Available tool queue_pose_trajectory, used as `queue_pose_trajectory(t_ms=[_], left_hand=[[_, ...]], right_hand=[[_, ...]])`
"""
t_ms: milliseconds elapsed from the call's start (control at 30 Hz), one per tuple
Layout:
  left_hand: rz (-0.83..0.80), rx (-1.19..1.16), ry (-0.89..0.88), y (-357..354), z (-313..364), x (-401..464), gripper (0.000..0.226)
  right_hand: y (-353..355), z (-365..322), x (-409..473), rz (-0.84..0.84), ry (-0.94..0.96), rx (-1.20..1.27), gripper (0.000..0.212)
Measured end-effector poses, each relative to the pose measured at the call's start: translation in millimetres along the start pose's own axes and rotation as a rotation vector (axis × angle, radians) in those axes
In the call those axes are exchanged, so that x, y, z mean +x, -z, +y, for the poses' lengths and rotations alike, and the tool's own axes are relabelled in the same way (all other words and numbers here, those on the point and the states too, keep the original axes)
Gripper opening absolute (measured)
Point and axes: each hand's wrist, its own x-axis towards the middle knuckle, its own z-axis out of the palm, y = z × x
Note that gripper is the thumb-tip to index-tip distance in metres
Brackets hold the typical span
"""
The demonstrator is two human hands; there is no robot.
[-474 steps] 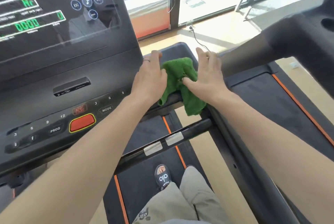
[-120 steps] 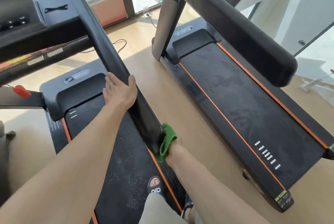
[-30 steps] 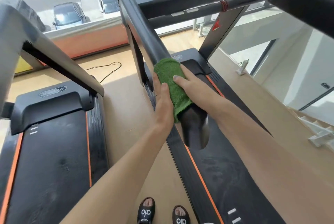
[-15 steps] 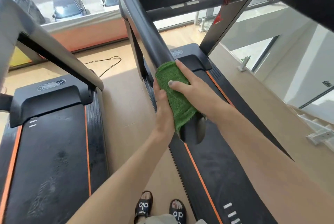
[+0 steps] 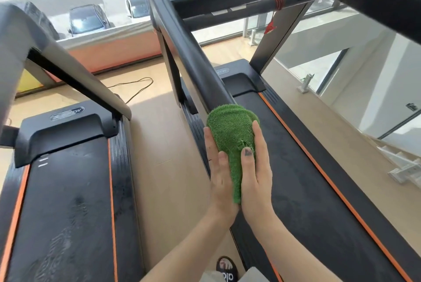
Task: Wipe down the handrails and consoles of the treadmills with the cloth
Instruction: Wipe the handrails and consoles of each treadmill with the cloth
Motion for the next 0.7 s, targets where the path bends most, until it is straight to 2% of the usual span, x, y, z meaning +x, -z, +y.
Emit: queue_pose_trajectory(t_ms=[133,233,300,367,533,700], left_hand=[[0.001,-0.127,0.034,1.3,-0.2,34.0,0.058],[-0.001,-0.176,0.079,9.8,9.7,86.3,0.055],[0.016,-0.189,0.156,14.5,17.3,122.8,0.051],[0.02,-0.195,0.245,18.8,21.1,156.8,0.048],[0.054,-0.176,0.298,27.9,20.1,225.4,0.05],[0.076,-0.203,0.331,36.4,15.6,275.1,0.051]], right_hand=[[5.7,-20.2,33.5,-0.124,0.022,-0.186,0.052],[-0.1,-45.4,89.4,-0.358,0.008,-0.379,0.051],[-19.9,-54.6,135.0,-0.553,-0.065,-0.562,0.06],[-44.8,-56.3,173.7,-0.645,-0.13,-0.643,0.069],[-94.3,-36.7,244.6,-0.633,-0.209,-0.587,0.068],[-132.6,-28.5,288.9,-0.607,-0.199,-0.611,0.071]])
